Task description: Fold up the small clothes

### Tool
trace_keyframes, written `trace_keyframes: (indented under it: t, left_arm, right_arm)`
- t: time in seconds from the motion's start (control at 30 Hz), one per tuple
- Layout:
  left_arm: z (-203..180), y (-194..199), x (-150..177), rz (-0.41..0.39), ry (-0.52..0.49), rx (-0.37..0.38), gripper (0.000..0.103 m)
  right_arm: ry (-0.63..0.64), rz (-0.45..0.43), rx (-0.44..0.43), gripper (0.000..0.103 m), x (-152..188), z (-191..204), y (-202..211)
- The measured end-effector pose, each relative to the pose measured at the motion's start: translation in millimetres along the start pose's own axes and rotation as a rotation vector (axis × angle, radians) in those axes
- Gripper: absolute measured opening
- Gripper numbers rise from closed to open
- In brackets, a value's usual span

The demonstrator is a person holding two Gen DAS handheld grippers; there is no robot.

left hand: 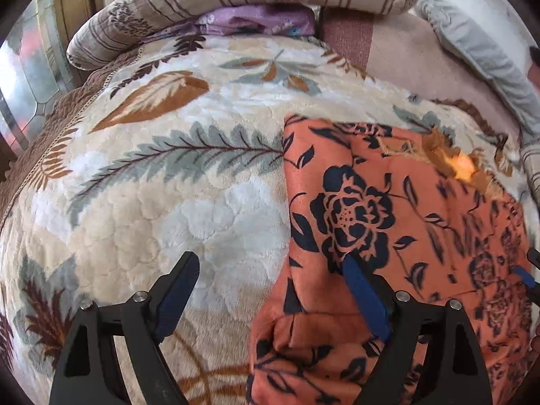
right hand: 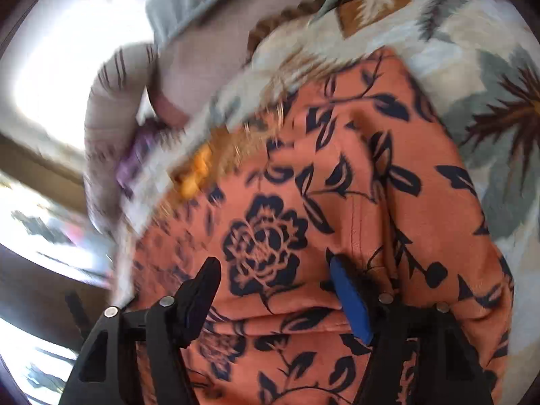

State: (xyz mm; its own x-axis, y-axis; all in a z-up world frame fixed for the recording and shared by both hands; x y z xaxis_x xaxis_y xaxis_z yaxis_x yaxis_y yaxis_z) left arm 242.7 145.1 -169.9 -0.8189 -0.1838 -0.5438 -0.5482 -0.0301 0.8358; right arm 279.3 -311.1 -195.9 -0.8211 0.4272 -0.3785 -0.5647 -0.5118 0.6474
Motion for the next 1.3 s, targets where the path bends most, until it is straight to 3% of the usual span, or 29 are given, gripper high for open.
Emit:
trace_keyframes:
  t: [0.1, 0.17, 0.2, 0.23, 0.3, 0.37, 0.43, 0.5, 0.57, 0.6, 0.63, 0.67, 0.73, 0.77, 0.83, 0.87, 0.9, 0.93, 0.97, 1.03, 1.1, 1.2, 1.27, 1.3]
  left_arm:
    - [8, 20, 2, -0.048, 0.023, 0.005, 0.087]
    - [5, 8, 13, 0.007, -0.021, -0.033, 0.088]
    - [4, -7, 21, 0.062, -0.063, -0.082, 0.088]
    - [5, -11, 24, 0.066, -0.063, -0.08, 0.089]
    - [7, 2, 16, 0.046, -0.031, -0.058, 0.087]
    - [8, 21, -2, -0.039, -0.007, -0.015, 0.087]
    - [6, 20, -22, -0.049, -0.003, 0.01, 0.087]
    - [7, -2, -32, 0.003, 0.008, 0.016, 0.087]
    - [16, -41, -29, 0.123, 0.014, -0.071, 0.089]
    - [19, -44, -28, 0.1, 0.04, -0.055, 0.09]
    - [19, -38, -30, 0.079, 0.041, -0.064, 0.09]
    - [18, -32, -31, 0.074, 0.036, -0.074, 0.089]
    - [16, -13, -35, -0.003, 0.041, -0.048, 0.089]
    - [16, -7, -37, -0.031, 0.044, -0.049, 0.089]
    - [11, -5, -38, -0.058, 0.037, -0.051, 0.089]
    - [5, -16, -35, -0.018, -0.006, -0.073, 0.089]
    - [2, -32, -33, 0.049, -0.048, -0.094, 0.089]
    - [3, -36, -30, 0.059, -0.043, -0.096, 0.089]
    - [7, -30, -32, 0.02, -0.004, -0.086, 0.089]
    - [12, -12, -35, -0.041, 0.035, -0.085, 0.089]
    - [8, 5, -37, -0.103, 0.029, -0.053, 0.089]
    - [-8, 7, -33, -0.108, -0.02, 0.011, 0.089]
    - [-17, -20, -27, -0.016, -0.06, 0.018, 0.089]
    - [-15, -35, -20, 0.047, -0.044, -0.02, 0.089]
  right_arm:
    - [0.098, -0.037, -0.049, 0.075, 2, 30, 27]
    - [0.133, -0.025, -0.097, 0.082, 10, 40, 29]
    - [0.135, 0.002, -0.069, 0.086, 17, 32, 19]
    - [0.111, 0.065, 0.013, 0.083, 26, 17, 0]
    - [0.095, 0.046, 0.014, 0.081, 24, 16, 3]
    - [0.181, 0.014, 0.0, 0.081, 17, 36, 20]
    - [0.204, -0.011, -0.029, 0.082, 2, 44, 30]
    - [0.125, -0.004, -0.104, 0.082, -21, 37, 28]
    - [0.036, 0.025, -0.175, 0.087, -38, 22, 5]
    - [0.001, 0.045, -0.125, 0.087, -42, 15, -22]
    - [-0.059, 0.056, -0.074, 0.08, -44, 0, -37]
    - [-0.114, 0.025, -0.109, 0.08, -47, -3, -36]
    - [-0.027, -0.007, -0.159, 0.082, -56, 22, -18]
    - [0.038, -0.044, -0.147, 0.082, -63, 32, -8]
    - [0.045, -0.098, -0.114, 0.085, -83, 24, -2]
    - [-0.004, -0.078, -0.086, 0.088, -93, 2, -14]
    - [-0.086, -0.014, -0.033, 0.085, -100, -24, -31]
    - [-0.195, -0.015, -0.088, 0.083, -103, -41, -32]
    - [-0.232, -0.063, -0.139, 0.083, -108, -39, -19]
    - [-0.107, -0.164, -0.146, 0.084, -116, -17, 14]
    - [-0.042, -0.241, -0.076, 0.085, -120, -17, 40]
    - [-0.084, -0.172, -0.008, 0.087, -119, -43, 31]
    - [-0.161, -0.038, -0.05, 0.086, -112, -67, 0]
    - [-0.148, -0.059, -0.031, 0.084, -111, -76, 0]
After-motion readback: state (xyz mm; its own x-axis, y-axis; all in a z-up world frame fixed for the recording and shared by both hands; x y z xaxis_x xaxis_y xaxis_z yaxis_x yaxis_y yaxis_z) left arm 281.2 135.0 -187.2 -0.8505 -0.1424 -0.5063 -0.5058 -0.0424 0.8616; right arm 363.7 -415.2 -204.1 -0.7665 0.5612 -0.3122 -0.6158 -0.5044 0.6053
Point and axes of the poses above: each gripper's, at about its wrist camera, not at the fingertips, and y roughly against the way its jaws point, z to its left, x to its underside, the point moved 5 cm from there along -y, roughly the way its jaws point
